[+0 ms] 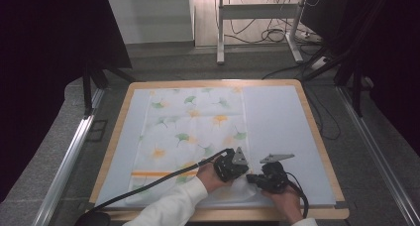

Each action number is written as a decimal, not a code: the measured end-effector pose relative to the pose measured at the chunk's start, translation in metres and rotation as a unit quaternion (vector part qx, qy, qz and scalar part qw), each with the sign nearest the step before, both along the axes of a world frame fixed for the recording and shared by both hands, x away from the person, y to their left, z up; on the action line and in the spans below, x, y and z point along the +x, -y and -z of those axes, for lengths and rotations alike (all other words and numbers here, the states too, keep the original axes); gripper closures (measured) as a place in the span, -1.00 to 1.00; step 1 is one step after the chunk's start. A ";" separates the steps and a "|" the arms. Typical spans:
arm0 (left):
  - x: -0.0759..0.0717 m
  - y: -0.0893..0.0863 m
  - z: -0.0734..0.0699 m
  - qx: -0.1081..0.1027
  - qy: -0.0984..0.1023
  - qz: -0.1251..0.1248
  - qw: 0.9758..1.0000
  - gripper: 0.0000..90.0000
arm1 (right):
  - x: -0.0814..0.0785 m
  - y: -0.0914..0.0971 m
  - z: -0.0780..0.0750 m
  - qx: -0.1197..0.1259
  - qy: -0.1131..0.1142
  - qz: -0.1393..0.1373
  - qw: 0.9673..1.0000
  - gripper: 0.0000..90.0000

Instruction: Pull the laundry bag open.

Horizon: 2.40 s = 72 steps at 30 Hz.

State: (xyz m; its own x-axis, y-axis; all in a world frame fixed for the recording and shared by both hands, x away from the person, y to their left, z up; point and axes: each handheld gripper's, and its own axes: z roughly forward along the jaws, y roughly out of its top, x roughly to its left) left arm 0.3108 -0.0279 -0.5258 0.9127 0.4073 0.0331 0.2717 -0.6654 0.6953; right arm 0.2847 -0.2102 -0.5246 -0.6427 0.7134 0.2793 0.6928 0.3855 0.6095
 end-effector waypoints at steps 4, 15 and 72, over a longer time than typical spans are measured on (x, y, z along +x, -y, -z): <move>0.000 -0.003 0.001 -0.006 -0.003 -0.002 1.000 1.00 | 0.001 0.002 0.001 0.003 -0.003 0.001 1.000 0.99; -0.002 -0.012 0.000 0.002 -0.002 -0.001 1.000 1.00 | 0.002 0.003 0.001 0.010 -0.007 0.004 1.000 0.99; -0.001 -0.051 0.003 0.006 -0.004 -0.036 0.999 1.00 | 0.023 0.000 0.001 0.030 -0.025 0.029 0.999 0.99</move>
